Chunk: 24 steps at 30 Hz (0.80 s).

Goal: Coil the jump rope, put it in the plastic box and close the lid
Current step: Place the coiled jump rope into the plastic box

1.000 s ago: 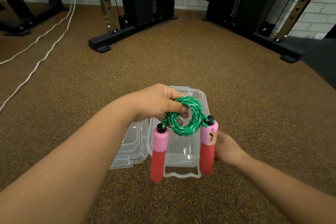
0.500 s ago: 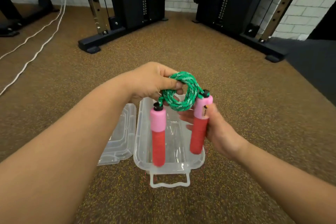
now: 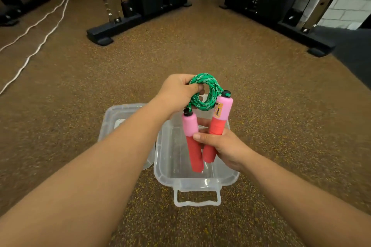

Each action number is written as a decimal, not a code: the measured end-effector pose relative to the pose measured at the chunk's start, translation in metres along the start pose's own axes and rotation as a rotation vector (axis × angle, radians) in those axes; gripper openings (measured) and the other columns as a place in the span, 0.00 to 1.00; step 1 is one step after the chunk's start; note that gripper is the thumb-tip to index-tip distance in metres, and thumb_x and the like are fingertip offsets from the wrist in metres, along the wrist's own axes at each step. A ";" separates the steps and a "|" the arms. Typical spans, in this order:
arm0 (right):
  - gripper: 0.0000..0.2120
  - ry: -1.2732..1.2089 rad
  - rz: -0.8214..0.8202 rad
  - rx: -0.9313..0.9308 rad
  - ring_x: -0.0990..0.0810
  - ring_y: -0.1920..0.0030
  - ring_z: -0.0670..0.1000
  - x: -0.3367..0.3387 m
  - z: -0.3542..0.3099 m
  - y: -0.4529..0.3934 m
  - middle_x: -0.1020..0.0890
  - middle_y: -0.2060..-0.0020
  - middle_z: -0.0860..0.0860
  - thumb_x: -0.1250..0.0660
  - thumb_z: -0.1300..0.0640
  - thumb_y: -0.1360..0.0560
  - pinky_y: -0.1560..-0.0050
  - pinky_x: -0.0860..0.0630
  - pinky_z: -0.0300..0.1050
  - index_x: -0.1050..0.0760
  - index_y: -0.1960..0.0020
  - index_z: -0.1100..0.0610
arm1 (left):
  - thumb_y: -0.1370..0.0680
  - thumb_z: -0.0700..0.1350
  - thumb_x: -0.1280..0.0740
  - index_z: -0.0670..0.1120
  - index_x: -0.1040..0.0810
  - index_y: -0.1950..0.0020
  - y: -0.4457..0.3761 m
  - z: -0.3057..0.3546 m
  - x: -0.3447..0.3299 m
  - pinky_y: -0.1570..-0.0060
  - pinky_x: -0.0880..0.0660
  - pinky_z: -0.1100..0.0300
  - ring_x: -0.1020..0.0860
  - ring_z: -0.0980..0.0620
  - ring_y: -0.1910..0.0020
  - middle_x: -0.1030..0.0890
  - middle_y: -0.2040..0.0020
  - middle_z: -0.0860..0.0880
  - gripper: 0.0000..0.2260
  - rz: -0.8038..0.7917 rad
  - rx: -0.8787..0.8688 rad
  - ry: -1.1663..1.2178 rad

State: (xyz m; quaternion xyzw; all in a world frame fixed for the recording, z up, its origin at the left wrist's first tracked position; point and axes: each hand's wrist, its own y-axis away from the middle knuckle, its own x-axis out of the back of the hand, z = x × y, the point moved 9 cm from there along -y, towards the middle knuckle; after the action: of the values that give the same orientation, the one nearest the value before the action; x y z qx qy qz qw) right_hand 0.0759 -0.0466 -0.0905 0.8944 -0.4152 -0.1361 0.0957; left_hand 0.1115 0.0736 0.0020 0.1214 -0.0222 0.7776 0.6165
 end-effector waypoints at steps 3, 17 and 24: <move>0.15 -0.042 -0.006 -0.095 0.19 0.57 0.49 -0.005 0.020 -0.006 0.16 0.60 0.51 0.28 0.63 0.30 0.58 0.23 0.43 0.23 0.45 0.53 | 0.26 0.40 0.34 0.48 0.17 0.54 -0.012 -0.027 -0.001 0.55 0.21 0.44 0.23 0.48 0.61 0.18 0.57 0.42 0.07 0.047 0.020 -0.117; 0.14 0.341 0.299 -0.405 0.23 0.59 0.54 0.024 0.080 -0.030 0.24 0.61 0.58 0.26 0.59 0.31 0.56 0.22 0.56 0.31 0.57 0.57 | 0.23 0.40 0.36 0.39 0.21 0.49 -0.039 -0.127 -0.034 0.55 0.28 0.55 0.22 0.40 0.47 0.19 0.47 0.38 0.08 -0.108 0.202 -0.801; 0.27 0.905 0.236 -0.492 0.22 0.45 0.59 0.019 0.075 -0.028 0.23 0.47 0.57 0.29 0.57 0.28 0.49 0.27 0.51 0.43 0.38 0.59 | 0.26 0.35 0.37 0.36 0.22 0.45 -0.053 -0.147 -0.039 0.49 0.26 0.54 0.23 0.40 0.42 0.20 0.43 0.38 0.11 -0.164 0.335 -0.939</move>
State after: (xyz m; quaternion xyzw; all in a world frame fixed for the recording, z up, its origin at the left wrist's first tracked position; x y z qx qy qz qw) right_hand 0.0838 -0.0479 -0.1729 0.7620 -0.3860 0.1818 0.4872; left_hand 0.1468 0.0762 -0.1550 0.5568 -0.1623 0.5808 0.5712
